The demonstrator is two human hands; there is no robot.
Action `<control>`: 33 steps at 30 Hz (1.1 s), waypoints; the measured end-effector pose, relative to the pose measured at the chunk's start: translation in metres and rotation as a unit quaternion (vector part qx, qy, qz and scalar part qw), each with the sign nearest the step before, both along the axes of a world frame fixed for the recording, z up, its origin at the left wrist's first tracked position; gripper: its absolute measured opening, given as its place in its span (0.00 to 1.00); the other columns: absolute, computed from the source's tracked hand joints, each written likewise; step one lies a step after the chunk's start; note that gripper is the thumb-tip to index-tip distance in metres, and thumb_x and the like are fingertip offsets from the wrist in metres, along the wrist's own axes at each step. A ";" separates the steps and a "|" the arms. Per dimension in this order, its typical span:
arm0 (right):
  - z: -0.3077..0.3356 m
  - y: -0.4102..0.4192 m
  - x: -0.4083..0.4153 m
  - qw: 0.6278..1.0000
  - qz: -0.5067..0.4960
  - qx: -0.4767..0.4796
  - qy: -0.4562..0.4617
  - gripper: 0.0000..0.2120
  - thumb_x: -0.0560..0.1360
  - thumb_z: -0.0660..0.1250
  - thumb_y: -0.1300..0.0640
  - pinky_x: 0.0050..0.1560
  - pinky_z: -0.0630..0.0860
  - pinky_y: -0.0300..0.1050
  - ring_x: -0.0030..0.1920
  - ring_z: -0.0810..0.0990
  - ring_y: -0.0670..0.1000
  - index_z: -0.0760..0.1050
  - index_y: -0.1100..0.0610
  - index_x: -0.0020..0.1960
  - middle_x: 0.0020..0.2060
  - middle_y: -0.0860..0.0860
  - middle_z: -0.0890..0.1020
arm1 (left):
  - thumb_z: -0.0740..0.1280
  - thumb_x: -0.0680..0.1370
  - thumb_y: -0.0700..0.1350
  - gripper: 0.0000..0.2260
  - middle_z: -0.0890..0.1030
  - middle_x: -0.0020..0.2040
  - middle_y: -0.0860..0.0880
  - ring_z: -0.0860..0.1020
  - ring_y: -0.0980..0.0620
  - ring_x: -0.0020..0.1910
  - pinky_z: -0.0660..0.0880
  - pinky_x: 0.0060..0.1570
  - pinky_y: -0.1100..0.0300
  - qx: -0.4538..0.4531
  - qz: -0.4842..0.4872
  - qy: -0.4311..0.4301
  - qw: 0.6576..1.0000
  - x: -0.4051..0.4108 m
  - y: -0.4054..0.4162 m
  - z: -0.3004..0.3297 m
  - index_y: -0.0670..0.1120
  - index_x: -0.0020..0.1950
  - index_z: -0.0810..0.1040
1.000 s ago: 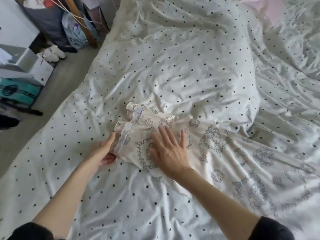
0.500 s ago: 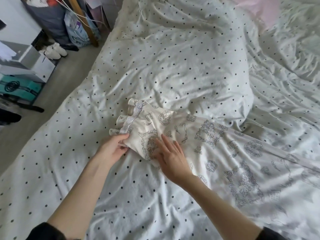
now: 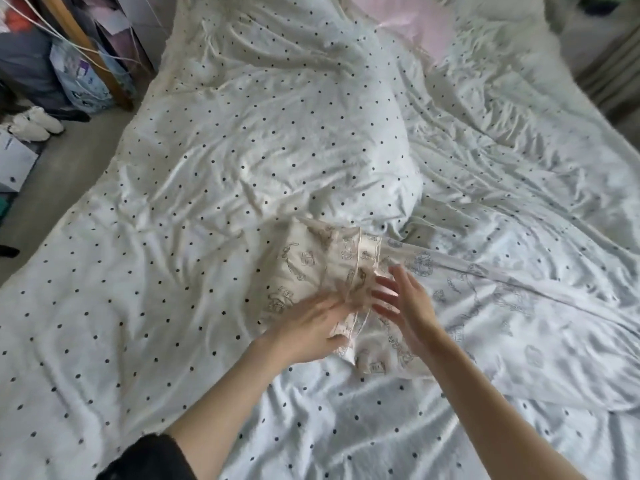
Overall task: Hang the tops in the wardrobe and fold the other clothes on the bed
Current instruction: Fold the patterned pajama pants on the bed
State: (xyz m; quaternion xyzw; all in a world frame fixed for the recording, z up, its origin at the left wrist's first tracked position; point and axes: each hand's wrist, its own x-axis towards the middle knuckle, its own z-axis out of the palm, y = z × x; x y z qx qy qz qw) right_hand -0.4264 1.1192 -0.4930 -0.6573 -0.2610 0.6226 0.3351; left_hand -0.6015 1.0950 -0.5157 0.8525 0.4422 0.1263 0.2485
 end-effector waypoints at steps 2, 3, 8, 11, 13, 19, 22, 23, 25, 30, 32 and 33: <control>-0.003 0.002 -0.002 0.992 0.048 0.038 -0.114 0.19 0.81 0.56 0.52 0.55 0.77 0.49 0.54 0.79 0.52 0.66 0.58 0.70 0.60 0.56 0.77 | 0.67 0.77 0.46 0.15 0.78 0.58 0.50 0.77 0.53 0.55 0.75 0.57 0.56 -0.035 0.016 -0.041 0.998 -0.004 -0.001 -0.001 0.47 0.63 0.76; -0.004 0.002 -0.005 0.973 0.071 0.076 -0.206 0.18 0.81 0.58 0.54 0.56 0.76 0.47 0.56 0.78 0.52 0.68 0.59 0.69 0.62 0.56 0.76 | 0.68 0.76 0.42 0.11 0.80 0.53 0.50 0.78 0.54 0.49 0.77 0.53 0.55 -0.015 0.040 -0.073 0.996 -0.007 0.000 -0.002 0.44 0.58 0.79; -0.007 -0.003 -0.038 0.767 0.232 0.356 -0.482 0.11 0.76 0.64 0.62 0.63 0.72 0.55 0.60 0.76 0.58 0.77 0.62 0.58 0.58 0.59 0.78 | 0.68 0.74 0.36 0.14 0.77 0.54 0.44 0.76 0.46 0.54 0.71 0.55 0.58 -0.056 0.400 -0.116 0.907 -0.039 0.006 -0.013 0.40 0.59 0.77; -0.020 -0.007 -0.055 0.727 0.352 0.290 -0.513 0.18 0.79 0.60 0.53 0.71 0.59 0.55 0.72 0.62 0.56 0.70 0.56 0.67 0.71 0.56 0.67 | 0.69 0.76 0.47 0.19 0.77 0.57 0.46 0.75 0.51 0.53 0.70 0.52 0.60 -0.298 0.514 -0.200 0.779 -0.054 0.015 -0.019 0.41 0.64 0.72; -0.029 -0.012 -0.057 0.731 0.372 0.230 -0.523 0.20 0.80 0.56 0.50 0.73 0.56 0.52 0.74 0.57 0.53 0.65 0.54 0.70 0.73 0.53 0.63 | 0.69 0.75 0.47 0.17 0.79 0.54 0.46 0.76 0.52 0.49 0.70 0.47 0.63 -0.337 0.510 -0.237 0.755 -0.060 0.020 -0.022 0.41 0.61 0.75; -0.030 -0.022 -0.042 0.770 0.434 0.172 -0.435 0.24 0.81 0.57 0.52 0.70 0.63 0.53 0.74 0.58 0.55 0.56 0.51 0.75 0.77 0.52 0.52 | 0.70 0.74 0.39 0.07 0.82 0.50 0.40 0.80 0.45 0.47 0.76 0.52 0.51 -0.402 0.458 -0.213 0.763 -0.057 0.035 -0.007 0.40 0.51 0.79; -0.017 -0.021 -0.029 0.842 0.368 0.155 -0.362 0.24 0.81 0.58 0.54 0.68 0.64 0.48 0.69 0.69 0.52 0.58 0.51 0.75 0.76 0.50 0.53 | 0.68 0.74 0.37 0.05 0.81 0.42 0.47 0.79 0.48 0.43 0.76 0.41 0.57 -0.365 0.427 -0.218 0.798 -0.042 0.036 0.016 0.46 0.45 0.77; -0.013 -0.020 -0.027 0.868 0.340 0.143 -0.332 0.24 0.81 0.58 0.55 0.69 0.61 0.46 0.70 0.67 0.51 0.58 0.53 0.75 0.76 0.50 0.55 | 0.67 0.74 0.36 0.06 0.80 0.41 0.50 0.78 0.50 0.42 0.74 0.38 0.61 -0.338 0.413 -0.228 0.814 -0.038 0.035 0.023 0.48 0.44 0.76; -0.002 -0.024 -0.012 0.924 0.271 0.115 -0.246 0.23 0.81 0.58 0.56 0.70 0.63 0.49 0.70 0.68 0.53 0.59 0.55 0.74 0.73 0.52 0.63 | 0.65 0.75 0.35 0.08 0.80 0.42 0.50 0.76 0.53 0.41 0.72 0.37 0.64 -0.295 0.373 -0.238 0.847 -0.021 0.031 0.042 0.49 0.48 0.76; 0.023 -0.045 0.039 0.988 0.084 0.083 -0.104 0.20 0.81 0.58 0.57 0.61 0.74 0.46 0.59 0.75 0.46 0.64 0.55 0.72 0.69 0.52 0.70 | 0.66 0.75 0.39 0.20 0.78 0.49 0.48 0.70 0.62 0.34 0.68 0.34 0.72 -0.117 0.241 -0.108 0.957 0.046 0.019 0.074 0.45 0.67 0.72; 0.026 -0.053 0.064 0.996 0.005 0.070 -0.059 0.19 0.82 0.56 0.56 0.61 0.74 0.47 0.61 0.74 0.50 0.64 0.55 0.72 0.67 0.51 0.71 | 0.65 0.77 0.41 0.23 0.75 0.57 0.49 0.71 0.62 0.41 0.71 0.42 0.74 -0.089 0.166 -0.099 0.977 0.084 0.008 0.073 0.45 0.71 0.67; 0.029 -0.056 0.077 0.996 -0.038 0.066 -0.037 0.19 0.82 0.55 0.55 0.58 0.75 0.45 0.59 0.76 0.49 0.64 0.55 0.72 0.64 0.50 0.73 | 0.65 0.78 0.44 0.24 0.73 0.60 0.49 0.73 0.60 0.46 0.73 0.46 0.70 -0.105 0.130 -0.095 0.981 0.102 0.001 0.069 0.47 0.73 0.64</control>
